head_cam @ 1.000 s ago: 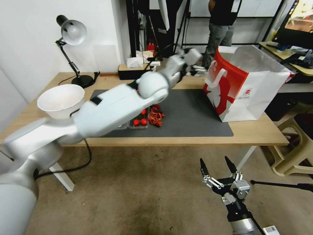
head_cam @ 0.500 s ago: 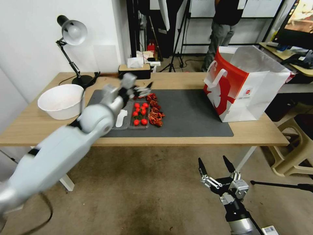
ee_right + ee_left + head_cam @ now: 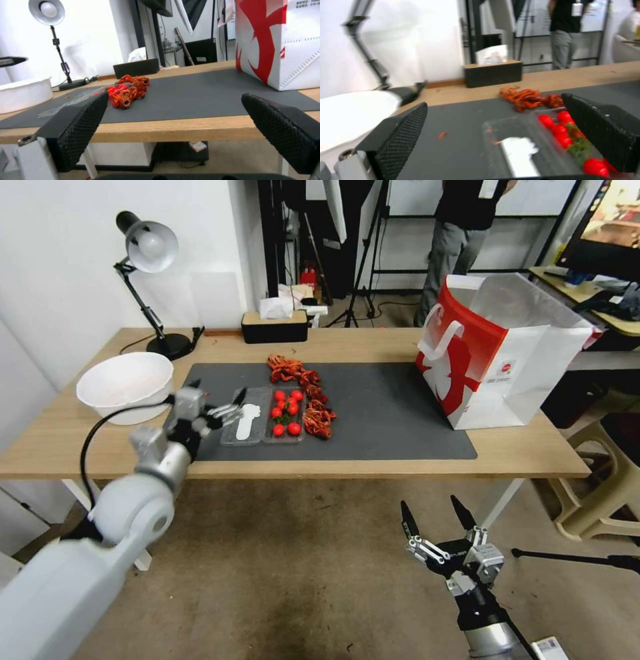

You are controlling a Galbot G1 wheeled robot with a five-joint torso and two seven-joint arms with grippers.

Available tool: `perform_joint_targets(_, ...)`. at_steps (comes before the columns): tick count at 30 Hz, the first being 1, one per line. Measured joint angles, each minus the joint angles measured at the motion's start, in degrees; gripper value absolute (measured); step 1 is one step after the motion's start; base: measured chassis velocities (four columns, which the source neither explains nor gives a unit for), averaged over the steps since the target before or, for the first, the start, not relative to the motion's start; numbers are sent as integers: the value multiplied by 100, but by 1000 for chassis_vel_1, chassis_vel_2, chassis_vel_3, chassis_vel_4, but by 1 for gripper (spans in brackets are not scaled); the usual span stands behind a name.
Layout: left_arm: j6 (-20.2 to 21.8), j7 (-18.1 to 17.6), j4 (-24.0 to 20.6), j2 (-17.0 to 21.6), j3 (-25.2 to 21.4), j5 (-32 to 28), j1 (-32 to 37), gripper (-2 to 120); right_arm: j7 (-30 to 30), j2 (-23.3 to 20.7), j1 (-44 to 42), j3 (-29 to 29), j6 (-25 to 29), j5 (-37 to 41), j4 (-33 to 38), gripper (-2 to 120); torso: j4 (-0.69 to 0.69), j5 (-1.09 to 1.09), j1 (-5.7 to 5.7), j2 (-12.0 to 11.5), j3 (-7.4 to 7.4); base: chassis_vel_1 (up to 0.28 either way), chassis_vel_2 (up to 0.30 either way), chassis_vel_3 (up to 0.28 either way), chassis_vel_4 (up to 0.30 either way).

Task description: Pick up the trash from the table and place it into the takeout bag.

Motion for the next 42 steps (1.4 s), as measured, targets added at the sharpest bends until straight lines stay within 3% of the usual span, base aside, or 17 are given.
perform_joint_targets(6,-190,-49,-364,-356,-683,360,1074,100,25,-121,21,64,-8,83,-32,100,0,1,0,0,0,0,0,0,0)
perform_joint_targets(11,-451,-109,-421,-609,-879,593,1580,100,42,-166,54,78,-33,126,-51,100,-1,2,0,0,0,0,0,0,0)
perform_joint_targets(15,-899,-192,-451,-1087,-975,955,2295,100,110,-188,100,168,-135,150,-65,100,2,1,0,0,0,0,0,0,0)
perform_joint_targets(26,-1350,-124,-42,-1117,-488,1112,2350,100,25,207,-77,489,-166,74,52,100,-2,0,1,-1,0,0,0,0,0)
perform_joint_targets(32,-1617,-46,55,-1125,-585,1180,2430,100,-12,203,-5,489,-290,65,73,100,1,1,1,-1,0,0,0,0,0)
perform_joint_targets(42,-1655,-15,69,-1122,-633,1184,2433,100,-13,187,-2,489,-312,48,77,100,0,1,2,-1,0,0,0,0,0)
